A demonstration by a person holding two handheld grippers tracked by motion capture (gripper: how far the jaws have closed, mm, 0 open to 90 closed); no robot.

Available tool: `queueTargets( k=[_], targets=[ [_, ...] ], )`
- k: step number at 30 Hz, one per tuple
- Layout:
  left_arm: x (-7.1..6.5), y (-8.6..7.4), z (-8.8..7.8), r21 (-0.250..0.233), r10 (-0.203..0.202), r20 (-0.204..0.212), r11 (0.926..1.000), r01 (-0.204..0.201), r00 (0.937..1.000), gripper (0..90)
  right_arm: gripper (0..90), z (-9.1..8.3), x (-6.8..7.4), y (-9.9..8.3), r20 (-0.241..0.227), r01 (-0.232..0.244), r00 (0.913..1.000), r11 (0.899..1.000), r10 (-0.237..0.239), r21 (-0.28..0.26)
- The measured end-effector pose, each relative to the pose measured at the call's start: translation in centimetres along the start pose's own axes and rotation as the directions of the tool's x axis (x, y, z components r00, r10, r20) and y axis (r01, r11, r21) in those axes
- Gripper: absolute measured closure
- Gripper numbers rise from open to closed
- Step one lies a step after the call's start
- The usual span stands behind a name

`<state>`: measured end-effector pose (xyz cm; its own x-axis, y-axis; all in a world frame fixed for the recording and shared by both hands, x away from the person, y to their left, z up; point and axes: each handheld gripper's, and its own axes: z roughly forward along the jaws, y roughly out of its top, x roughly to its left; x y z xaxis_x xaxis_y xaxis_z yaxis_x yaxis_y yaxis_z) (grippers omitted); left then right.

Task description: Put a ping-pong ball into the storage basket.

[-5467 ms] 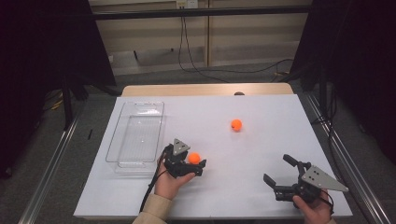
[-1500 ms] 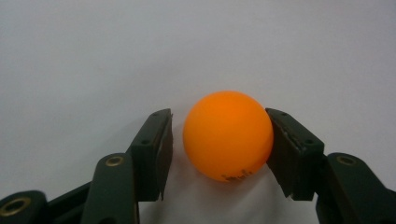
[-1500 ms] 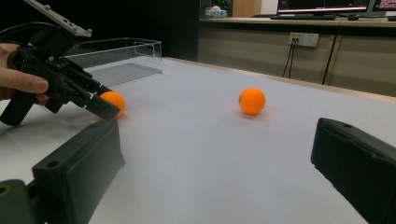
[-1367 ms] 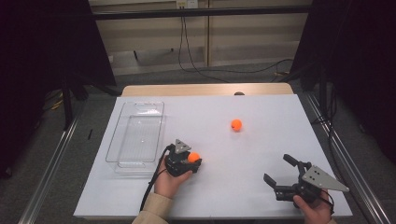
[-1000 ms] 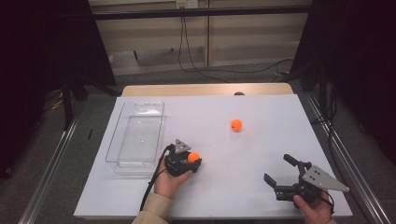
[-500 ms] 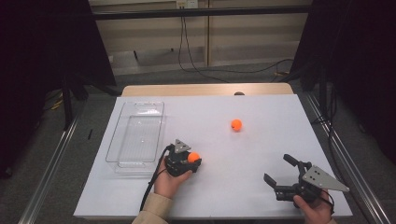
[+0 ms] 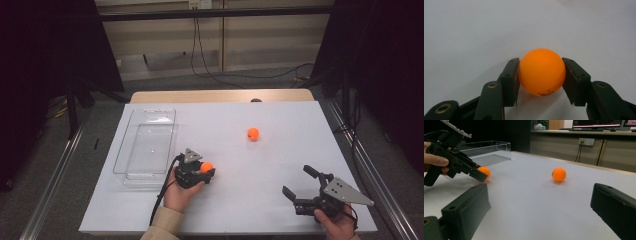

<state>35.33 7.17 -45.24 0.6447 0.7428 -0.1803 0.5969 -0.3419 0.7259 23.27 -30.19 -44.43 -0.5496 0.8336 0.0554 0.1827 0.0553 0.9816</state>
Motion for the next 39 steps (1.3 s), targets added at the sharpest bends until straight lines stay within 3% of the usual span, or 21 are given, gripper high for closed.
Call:
queueTargets(
  k=[39],
  targets=[
    [0.5,0.9,-1.5,-0.014,-0.027,0.010,0.9995,0.027,0.9996,51.0,1.4,0.0,-0.1,0.0,-0.002,0.001,1.0000,1.000,-0.001,-0.001]
  ],
)
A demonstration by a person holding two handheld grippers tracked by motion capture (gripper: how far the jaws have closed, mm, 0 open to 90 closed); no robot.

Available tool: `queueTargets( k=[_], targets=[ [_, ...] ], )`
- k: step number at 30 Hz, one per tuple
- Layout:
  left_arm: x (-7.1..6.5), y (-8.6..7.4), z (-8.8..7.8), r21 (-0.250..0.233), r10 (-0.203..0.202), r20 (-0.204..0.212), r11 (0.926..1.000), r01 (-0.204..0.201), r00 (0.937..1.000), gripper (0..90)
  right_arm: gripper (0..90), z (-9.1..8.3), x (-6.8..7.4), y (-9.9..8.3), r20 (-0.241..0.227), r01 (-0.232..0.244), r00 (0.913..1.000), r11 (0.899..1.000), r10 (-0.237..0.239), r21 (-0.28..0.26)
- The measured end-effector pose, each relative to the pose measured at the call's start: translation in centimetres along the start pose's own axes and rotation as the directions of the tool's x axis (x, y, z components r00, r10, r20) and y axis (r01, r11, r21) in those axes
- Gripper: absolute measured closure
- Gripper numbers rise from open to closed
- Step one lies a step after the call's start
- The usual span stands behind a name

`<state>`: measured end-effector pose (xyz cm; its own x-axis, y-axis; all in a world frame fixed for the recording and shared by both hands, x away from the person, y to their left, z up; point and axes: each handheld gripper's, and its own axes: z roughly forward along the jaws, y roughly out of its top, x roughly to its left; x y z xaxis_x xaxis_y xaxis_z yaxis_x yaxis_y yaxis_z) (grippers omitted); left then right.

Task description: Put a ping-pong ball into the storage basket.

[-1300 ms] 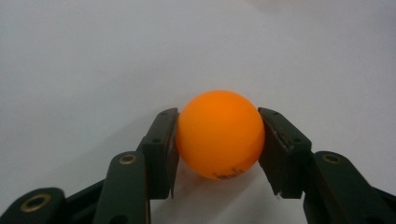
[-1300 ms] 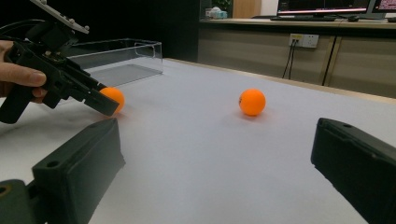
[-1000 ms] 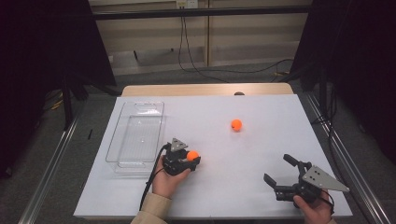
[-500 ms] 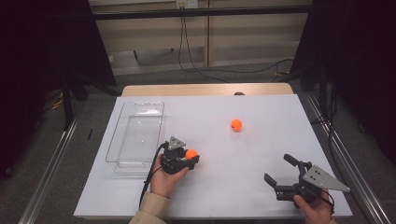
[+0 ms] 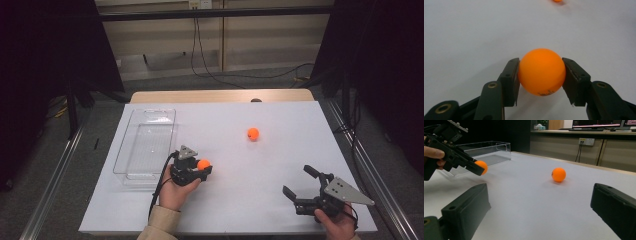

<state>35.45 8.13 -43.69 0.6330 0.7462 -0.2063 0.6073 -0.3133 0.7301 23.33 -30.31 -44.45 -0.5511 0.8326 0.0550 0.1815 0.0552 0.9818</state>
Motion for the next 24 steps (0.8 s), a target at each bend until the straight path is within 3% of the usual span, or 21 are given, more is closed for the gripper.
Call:
queueTargets(
  k=[24],
  targets=[
    [0.17,0.37,-0.57,0.013,-0.006,0.001,0.9999,0.006,1.0000,51.0,1.4,0.02,-0.01,-0.02,0.000,0.001,1.0000,1.000,-0.001,0.001]
  ],
)
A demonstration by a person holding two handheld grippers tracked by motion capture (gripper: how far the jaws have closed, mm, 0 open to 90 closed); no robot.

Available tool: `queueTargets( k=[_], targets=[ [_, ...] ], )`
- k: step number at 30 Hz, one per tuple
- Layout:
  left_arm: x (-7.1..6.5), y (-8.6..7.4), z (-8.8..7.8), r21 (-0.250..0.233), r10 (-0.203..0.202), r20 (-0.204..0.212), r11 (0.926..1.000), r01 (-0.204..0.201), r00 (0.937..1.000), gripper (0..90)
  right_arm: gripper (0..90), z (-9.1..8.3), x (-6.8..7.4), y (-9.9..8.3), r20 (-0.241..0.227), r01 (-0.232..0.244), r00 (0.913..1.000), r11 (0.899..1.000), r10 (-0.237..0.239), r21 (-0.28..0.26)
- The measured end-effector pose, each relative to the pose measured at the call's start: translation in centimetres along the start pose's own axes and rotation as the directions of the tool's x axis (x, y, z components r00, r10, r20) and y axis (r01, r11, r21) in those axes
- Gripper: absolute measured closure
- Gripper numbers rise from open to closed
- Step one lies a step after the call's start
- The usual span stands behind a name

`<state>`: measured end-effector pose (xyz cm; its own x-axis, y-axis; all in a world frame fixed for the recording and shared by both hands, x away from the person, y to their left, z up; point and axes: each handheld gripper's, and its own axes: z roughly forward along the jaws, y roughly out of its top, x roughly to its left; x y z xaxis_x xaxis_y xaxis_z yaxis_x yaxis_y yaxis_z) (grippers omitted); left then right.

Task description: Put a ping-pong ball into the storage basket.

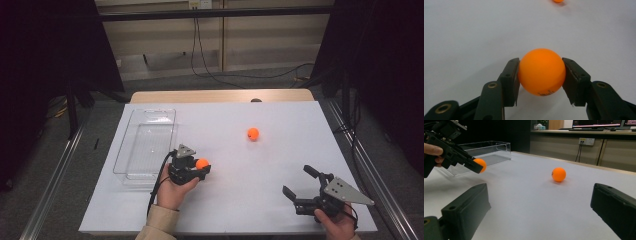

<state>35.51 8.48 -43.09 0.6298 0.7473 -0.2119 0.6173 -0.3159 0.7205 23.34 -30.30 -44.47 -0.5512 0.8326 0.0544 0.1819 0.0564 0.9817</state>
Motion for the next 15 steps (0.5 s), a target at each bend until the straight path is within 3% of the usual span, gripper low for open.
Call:
queueTargets(
  k=[15],
  targets=[
    [0.07,0.23,-0.33,0.004,0.000,-0.001,1.0000,0.000,1.0000,51.0,1.4,-0.03,0.00,0.01,-0.001,-0.002,1.0000,1.000,0.002,0.000]
  ],
)
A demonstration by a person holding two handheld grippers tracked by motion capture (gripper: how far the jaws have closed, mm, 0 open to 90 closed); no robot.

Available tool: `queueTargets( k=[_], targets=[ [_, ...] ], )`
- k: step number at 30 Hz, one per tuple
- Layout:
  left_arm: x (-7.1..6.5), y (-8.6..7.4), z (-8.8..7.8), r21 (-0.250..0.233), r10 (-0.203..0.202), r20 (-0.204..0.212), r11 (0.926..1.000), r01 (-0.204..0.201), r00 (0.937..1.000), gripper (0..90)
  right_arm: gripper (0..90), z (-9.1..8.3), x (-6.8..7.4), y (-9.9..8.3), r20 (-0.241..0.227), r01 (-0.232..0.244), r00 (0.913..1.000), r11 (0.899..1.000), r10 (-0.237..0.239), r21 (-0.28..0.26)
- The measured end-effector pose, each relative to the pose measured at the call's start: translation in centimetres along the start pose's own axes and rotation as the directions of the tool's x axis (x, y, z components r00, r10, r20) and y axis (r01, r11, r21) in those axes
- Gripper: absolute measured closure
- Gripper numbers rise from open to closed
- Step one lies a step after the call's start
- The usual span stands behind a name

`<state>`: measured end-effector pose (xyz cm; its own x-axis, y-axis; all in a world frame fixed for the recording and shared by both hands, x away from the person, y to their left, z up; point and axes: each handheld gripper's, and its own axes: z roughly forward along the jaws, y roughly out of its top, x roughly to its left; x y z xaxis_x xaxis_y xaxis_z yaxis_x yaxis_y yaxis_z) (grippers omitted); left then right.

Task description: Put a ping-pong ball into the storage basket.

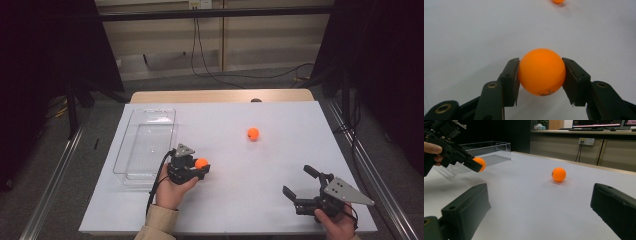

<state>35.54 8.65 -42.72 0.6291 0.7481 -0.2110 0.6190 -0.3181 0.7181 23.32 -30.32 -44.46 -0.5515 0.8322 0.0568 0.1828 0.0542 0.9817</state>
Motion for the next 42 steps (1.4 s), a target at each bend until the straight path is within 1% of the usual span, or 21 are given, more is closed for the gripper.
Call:
queueTargets(
  k=[7,10,12,13,15,19,22,26,32,38,40,42],
  targets=[
    [0.0,0.1,-0.1,0.004,0.003,0.005,1.0000,-0.003,1.0000,51.0,1.4,0.0,0.0,0.0,0.002,-0.004,1.0000,1.000,0.004,-0.001],
    [0.0,0.2,-0.2,-0.002,-0.006,0.006,1.0000,0.006,1.0000,51.1,1.4,0.0,0.0,0.0,0.002,-0.005,1.0000,1.000,0.005,-0.001],
    [0.0,0.3,-0.3,-0.001,-0.002,0.006,1.0000,0.002,1.0000,51.0,1.4,0.0,0.0,0.0,0.002,-0.004,1.0000,1.000,0.004,-0.001],
    [0.0,0.3,-0.3,-0.004,-0.009,0.006,1.0000,0.009,0.9999,51.0,1.4,0.0,0.0,0.0,0.002,-0.005,1.0000,1.000,0.005,-0.001],
    [0.0,0.4,-0.4,-0.004,-0.006,0.006,1.0000,0.006,1.0000,51.0,1.4,0.0,0.0,0.0,0.003,-0.005,1.0000,1.000,0.005,-0.001],
    [0.1,0.5,-0.6,-0.005,-0.014,0.004,0.9999,0.014,0.9999,51.0,1.4,-0.1,0.0,0.0,0.003,-0.005,1.0000,1.000,0.005,-0.001],
    [0.2,0.6,-0.7,-0.010,-0.008,0.002,0.9999,0.008,1.0000,51.0,1.4,-0.1,-0.1,0.0,0.005,-0.007,1.0000,1.000,0.007,-0.002],
    [0.2,0.6,-0.9,-0.003,-0.018,0.002,0.9998,0.018,0.9998,51.0,1.4,-0.1,-0.1,0.0,0.004,-0.005,1.0000,1.000,0.005,-0.002],
    [0.3,0.8,-1.2,0.005,-0.008,-0.003,1.0000,0.008,1.0000,51.0,1.4,-0.1,-0.1,0.0,0.004,-0.006,1.0000,1.000,0.006,-0.002],
    [0.4,0.8,-1.3,0.005,-0.020,-0.003,0.9998,0.020,0.9998,51.0,1.4,-0.1,-0.1,0.0,0.004,-0.007,1.0000,1.000,0.007,-0.002],
    [0.5,0.8,-1.5,0.008,-0.014,-0.002,0.9999,0.014,0.9999,51.0,1.4,-0.1,-0.1,0.0,0.005,-0.006,1.0000,1.000,0.006,-0.003],
    [0.5,0.9,-1.7,0.006,-0.023,-0.004,0.9997,0.023,0.9997,51.0,1.4,-0.1,-0.1,0.0,0.006,-0.007,1.0000,1.000,0.007,-0.002]
  ],
)
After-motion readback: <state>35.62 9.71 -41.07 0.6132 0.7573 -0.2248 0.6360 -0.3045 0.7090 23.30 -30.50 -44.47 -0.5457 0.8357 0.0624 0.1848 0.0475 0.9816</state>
